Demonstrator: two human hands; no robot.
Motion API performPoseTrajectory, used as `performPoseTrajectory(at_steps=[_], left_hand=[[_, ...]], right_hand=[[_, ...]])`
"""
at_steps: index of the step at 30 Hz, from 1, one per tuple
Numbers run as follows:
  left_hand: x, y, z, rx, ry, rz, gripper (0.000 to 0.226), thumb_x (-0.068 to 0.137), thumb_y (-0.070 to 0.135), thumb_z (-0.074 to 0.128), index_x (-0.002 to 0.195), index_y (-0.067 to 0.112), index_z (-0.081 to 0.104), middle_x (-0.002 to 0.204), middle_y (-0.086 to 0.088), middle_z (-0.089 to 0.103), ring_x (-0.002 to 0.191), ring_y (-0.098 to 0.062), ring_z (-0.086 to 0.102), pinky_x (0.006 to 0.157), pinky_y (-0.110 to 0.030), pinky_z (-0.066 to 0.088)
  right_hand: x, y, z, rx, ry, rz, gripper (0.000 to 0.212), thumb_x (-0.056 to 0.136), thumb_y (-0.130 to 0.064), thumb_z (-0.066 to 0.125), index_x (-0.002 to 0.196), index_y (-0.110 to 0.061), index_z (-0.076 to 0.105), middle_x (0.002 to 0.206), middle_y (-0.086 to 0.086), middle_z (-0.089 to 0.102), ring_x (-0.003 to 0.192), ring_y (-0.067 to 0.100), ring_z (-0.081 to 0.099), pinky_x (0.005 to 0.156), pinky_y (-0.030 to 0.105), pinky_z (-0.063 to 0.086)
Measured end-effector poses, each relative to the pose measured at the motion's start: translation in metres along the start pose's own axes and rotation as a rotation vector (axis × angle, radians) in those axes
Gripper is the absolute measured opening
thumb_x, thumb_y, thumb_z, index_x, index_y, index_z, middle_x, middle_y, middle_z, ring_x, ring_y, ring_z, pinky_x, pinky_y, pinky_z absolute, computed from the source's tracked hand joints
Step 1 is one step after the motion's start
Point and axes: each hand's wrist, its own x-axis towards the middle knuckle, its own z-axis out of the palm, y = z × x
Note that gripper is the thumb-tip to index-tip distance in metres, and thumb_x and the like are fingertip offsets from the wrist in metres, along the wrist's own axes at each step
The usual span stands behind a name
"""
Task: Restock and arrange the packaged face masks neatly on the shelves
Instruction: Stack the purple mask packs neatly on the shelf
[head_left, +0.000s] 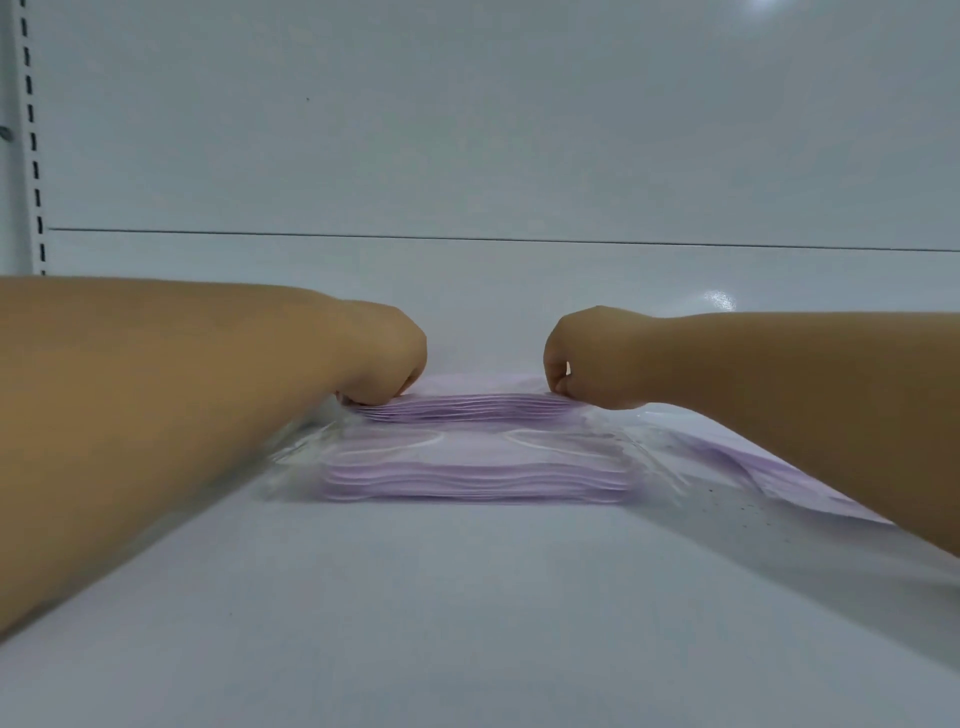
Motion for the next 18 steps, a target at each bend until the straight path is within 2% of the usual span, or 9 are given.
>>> performPoseTrajectory(at_steps=[2,6,9,13,16,18], left_hand=[[-0.003,0.006,-0.002,0.058,0.014,0.009,0.031,0.088,0.002,0.056,0.111,0.015,0.07,0.098,0.001,0.064,0.079,-0.02,0.052,0.043,-0.017,0.032],[-0.003,0.005,-0.002,0.041,0.066,0.031,0.029,0.092,0.005,0.05,0.11,0.015,0.071,0.107,-0.002,0.069,0.079,-0.021,0.054,0.065,-0.026,0.043],[-0.007,0.0,-0.002,0.003,0.108,0.023,0.026,0.091,0.005,0.051,0.107,0.015,0.07,0.107,-0.003,0.068,0.078,-0.021,0.054,0.067,-0.027,0.045],[-0.022,-0.018,-0.016,-0.164,0.237,-0.026,0.031,0.087,0.0,0.047,0.104,0.013,0.069,0.109,-0.005,0.067,0.082,-0.022,0.058,0.067,-0.028,0.046],[-0.042,-0.018,-0.038,-0.235,0.294,0.033,0.027,0.092,0.006,0.045,0.101,0.016,0.068,0.107,0.0,0.067,0.096,-0.022,0.062,0.074,-0.028,0.048],[-0.058,-0.01,-0.049,-0.263,0.306,0.062,0.026,0.092,0.007,0.044,0.097,0.018,0.067,0.105,0.001,0.067,0.096,-0.021,0.061,0.073,-0.027,0.047]], right_hand=[[-0.003,-0.001,0.001,-0.024,0.002,-0.01,0.026,0.092,-0.012,0.053,0.109,-0.004,0.071,0.119,0.015,0.068,0.111,0.034,0.064,0.087,0.04,0.055],[-0.007,0.0,0.0,-0.043,0.042,0.034,0.024,0.095,-0.024,0.061,0.112,-0.009,0.07,0.112,0.009,0.07,0.107,0.03,0.065,0.089,0.041,0.056],[-0.007,0.002,-0.004,0.005,0.122,0.076,0.025,0.095,-0.022,0.06,0.114,-0.009,0.068,0.114,0.009,0.068,0.107,0.03,0.064,0.09,0.044,0.056],[-0.016,0.008,-0.024,0.042,0.182,0.128,0.025,0.096,-0.022,0.055,0.116,-0.01,0.065,0.115,0.008,0.065,0.106,0.029,0.063,0.087,0.042,0.056],[-0.029,0.014,-0.045,0.053,0.221,0.135,0.025,0.096,-0.022,0.054,0.115,-0.009,0.066,0.115,0.009,0.066,0.105,0.03,0.063,0.086,0.041,0.056],[-0.041,0.015,-0.056,0.026,0.224,0.124,0.026,0.096,-0.02,0.053,0.115,-0.008,0.066,0.117,0.01,0.066,0.107,0.03,0.063,0.082,0.036,0.053]])
